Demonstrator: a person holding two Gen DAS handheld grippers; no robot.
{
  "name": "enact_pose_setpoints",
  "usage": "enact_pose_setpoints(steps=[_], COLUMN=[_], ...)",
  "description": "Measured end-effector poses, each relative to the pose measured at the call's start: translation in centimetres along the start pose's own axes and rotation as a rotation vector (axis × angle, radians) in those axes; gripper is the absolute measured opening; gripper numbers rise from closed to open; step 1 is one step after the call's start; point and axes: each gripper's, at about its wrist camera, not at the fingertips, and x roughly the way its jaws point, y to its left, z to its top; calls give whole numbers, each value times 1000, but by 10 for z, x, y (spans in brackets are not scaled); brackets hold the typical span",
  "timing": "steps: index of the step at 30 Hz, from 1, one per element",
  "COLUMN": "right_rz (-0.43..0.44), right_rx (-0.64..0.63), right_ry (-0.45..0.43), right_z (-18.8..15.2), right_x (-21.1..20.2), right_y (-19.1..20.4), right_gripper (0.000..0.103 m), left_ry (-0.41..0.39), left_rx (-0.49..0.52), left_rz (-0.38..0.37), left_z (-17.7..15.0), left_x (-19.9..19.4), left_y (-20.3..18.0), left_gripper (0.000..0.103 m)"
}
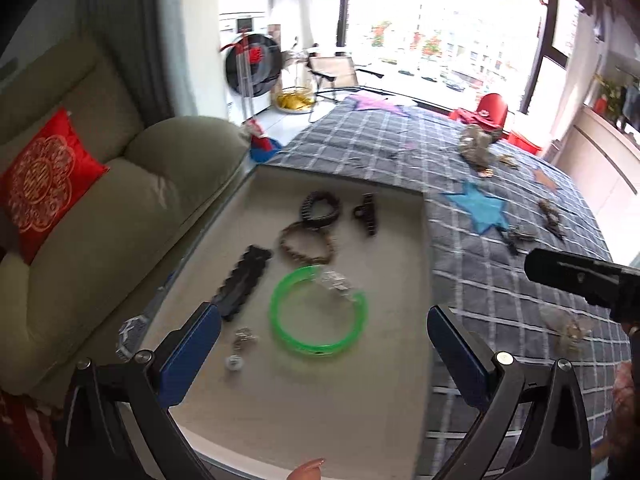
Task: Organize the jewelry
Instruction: 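Move both tools back over the bed toward the clear plastic claw clip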
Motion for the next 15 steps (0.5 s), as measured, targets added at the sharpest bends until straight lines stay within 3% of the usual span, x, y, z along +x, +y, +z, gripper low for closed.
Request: enact_pose_setpoints(steps=[10, 15], right_rz=[-220, -232], right_rx=[-38, -42], right_ry=[-40, -31], right_z=[-49, -69], right_x=[-45, -57], right_y=[-66, -86], right_gripper=[93, 93], left_ry=[29, 63], left_rx=[51, 79], left_rz=[-102, -155], left_z=[4, 1], left_x=[1, 10], left_y=[-57, -85], left_gripper=[103, 103])
